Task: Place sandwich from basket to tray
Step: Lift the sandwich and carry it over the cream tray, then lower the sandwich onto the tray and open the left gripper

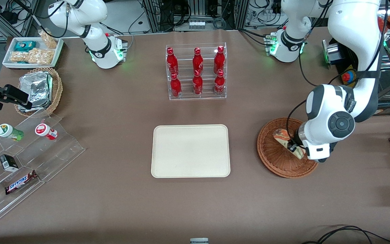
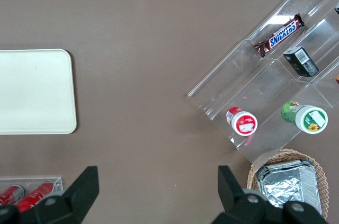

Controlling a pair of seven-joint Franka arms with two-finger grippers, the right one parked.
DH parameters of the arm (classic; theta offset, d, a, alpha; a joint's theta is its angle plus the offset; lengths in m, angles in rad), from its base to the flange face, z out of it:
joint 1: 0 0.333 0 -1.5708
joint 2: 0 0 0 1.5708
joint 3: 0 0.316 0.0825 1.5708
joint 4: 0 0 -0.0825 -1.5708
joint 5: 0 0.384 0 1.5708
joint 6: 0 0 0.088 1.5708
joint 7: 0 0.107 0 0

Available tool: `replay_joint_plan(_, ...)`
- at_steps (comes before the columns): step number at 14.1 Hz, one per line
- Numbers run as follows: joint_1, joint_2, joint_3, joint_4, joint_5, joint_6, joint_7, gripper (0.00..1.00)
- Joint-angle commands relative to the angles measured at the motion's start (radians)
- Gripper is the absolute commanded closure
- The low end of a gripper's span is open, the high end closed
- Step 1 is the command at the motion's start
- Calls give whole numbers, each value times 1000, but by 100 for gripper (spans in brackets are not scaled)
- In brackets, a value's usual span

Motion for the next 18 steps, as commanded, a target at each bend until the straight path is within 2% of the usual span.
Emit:
replay_joint_plan(1, -16, 82, -93, 151, -5, -29, 85, 98)
replay_joint_plan(3, -28, 169, -164, 281, -2, -32, 250, 97)
replay_joint_plan(4, -53, 206, -169, 332, -2, -34, 290, 95)
replay_joint_plan(5, -111, 251, -168, 401, 28, -35, 300, 93)
replay_joint_plan(6, -158, 301, -168, 464, 113, -37, 300, 93)
replay_joint_plan(7, -198, 358, -171, 521, 166, -32, 283, 96)
replay_joint_plan(10, -284, 507, -178, 700, 142, -34, 214, 100)
replay_joint_plan(13, -332, 561, -233, 743, 131, -27, 203, 100)
replay_joint_plan(18, -439, 668, -186, 828, 148, -15, 162, 100)
